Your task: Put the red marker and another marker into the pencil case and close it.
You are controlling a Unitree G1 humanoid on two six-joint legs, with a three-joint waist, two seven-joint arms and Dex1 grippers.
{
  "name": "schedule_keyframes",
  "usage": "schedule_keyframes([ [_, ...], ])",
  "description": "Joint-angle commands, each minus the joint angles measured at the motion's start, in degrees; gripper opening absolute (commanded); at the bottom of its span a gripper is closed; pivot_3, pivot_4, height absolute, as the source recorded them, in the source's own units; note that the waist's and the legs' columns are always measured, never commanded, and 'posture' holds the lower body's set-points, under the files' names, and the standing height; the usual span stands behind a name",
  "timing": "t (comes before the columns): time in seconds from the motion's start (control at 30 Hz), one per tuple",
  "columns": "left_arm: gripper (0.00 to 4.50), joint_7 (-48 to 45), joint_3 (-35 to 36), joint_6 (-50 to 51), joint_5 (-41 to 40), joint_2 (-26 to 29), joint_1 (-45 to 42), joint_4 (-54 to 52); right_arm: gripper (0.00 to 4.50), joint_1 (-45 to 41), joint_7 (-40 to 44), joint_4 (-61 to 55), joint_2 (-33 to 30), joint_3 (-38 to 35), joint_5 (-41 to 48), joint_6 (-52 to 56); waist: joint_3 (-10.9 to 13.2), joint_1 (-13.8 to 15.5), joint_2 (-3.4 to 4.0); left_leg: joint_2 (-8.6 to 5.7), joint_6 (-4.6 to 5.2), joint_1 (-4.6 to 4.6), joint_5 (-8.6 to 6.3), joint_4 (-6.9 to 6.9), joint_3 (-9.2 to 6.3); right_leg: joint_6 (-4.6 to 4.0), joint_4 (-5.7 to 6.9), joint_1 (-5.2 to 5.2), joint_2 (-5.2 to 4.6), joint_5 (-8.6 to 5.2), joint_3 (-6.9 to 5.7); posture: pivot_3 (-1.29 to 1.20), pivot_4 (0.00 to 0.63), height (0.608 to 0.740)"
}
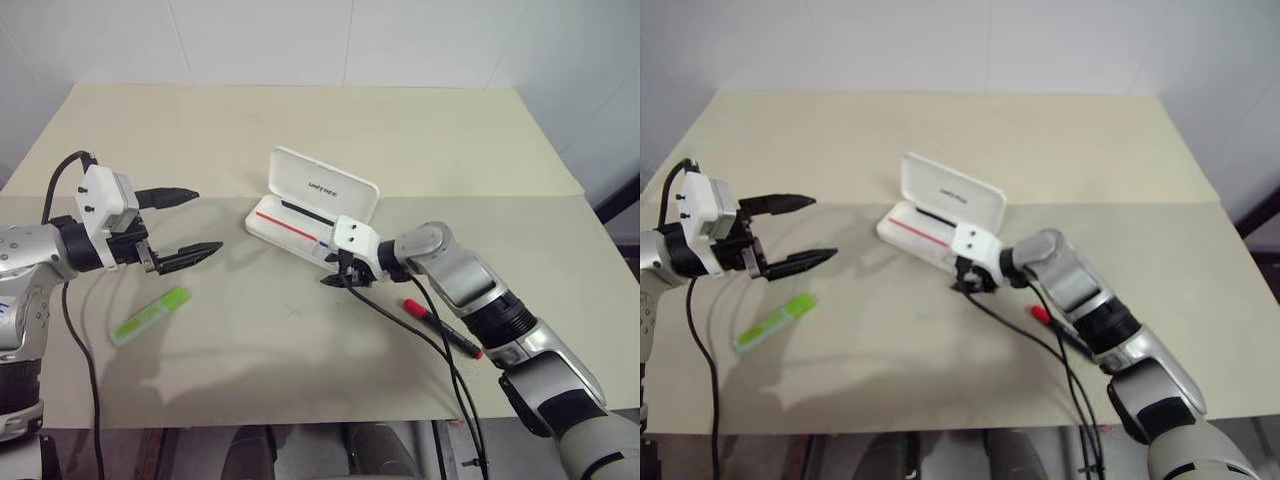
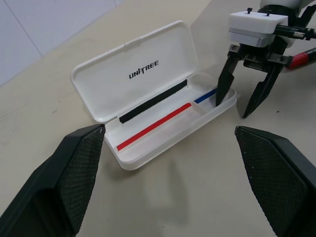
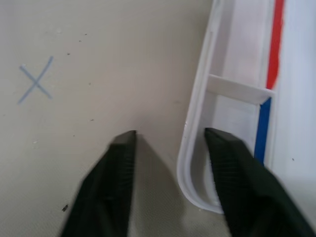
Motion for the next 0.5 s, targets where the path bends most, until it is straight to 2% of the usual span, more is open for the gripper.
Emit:
schedule_keyframes([
  [0.03,4.5,0.64,2.15,-0.35,-1.18,0.25,0.05,-1.8,0.96,-0.48,1.8,-0.64,-0.72,0.83,-2.2,-2.0,0.0,-0.18,0.0,0.0,0.0,0.0,0.0,0.0,0.0,0.0,0.0,0.0,0.0,0.0,0.0,0.0,0.15,0.74],
  [0.1,4.5,0.71,2.13,-0.5,-1.17,0.26,-0.09,-1.7,0.22,-0.52,2.03,-0.43,-0.73,0.72,-3.33,-3.32,-0.01,-0.38,-0.01,0.0,0.0,0.0,0.0,0.0,-0.01,0.0,0.0,0.0,0.0,0.0,-0.01,0.0,0.15,0.74],
  [0.13,4.5,0.68,2.08,-0.59,-1.14,0.28,-0.18,-1.62,0.03,-0.51,2.27,-0.4,-0.8,0.62,-3.79,-4.0,-0.03,-0.5,-0.05,0.0,0.0,0.0,0.0,0.0,-0.01,0.0,0.0,0.01,0.0,0.0,-0.01,0.0,0.15,0.74],
  [0.3,4.5,0.56,1.37,-0.99,-0.87,0.07,-1.26,-0.81,0.03,0.4,4.75,-1.96,-2.03,-1.54,-3.55,-8.17,-0.03,-0.68,-0.06,-0.02,-0.02,0.01,0.01,0.06,-0.03,0.0,0.1,0.02,-0.01,0.0,-0.01,0.0,0.15,0.74],
  [0.5,4.5,0.36,0.75,-1.37,-0.67,-0.51,-1.63,-0.34,0.03,6.55,9.76,-10.65,-9.99,-4.83,-1.71,-13.24,-0.03,-0.44,-0.06,-0.03,-0.03,-0.01,0.01,0.04,-0.06,0.04,0.07,0.02,-0.02,-0.03,-0.02,0.0,0.15,0.74],
])
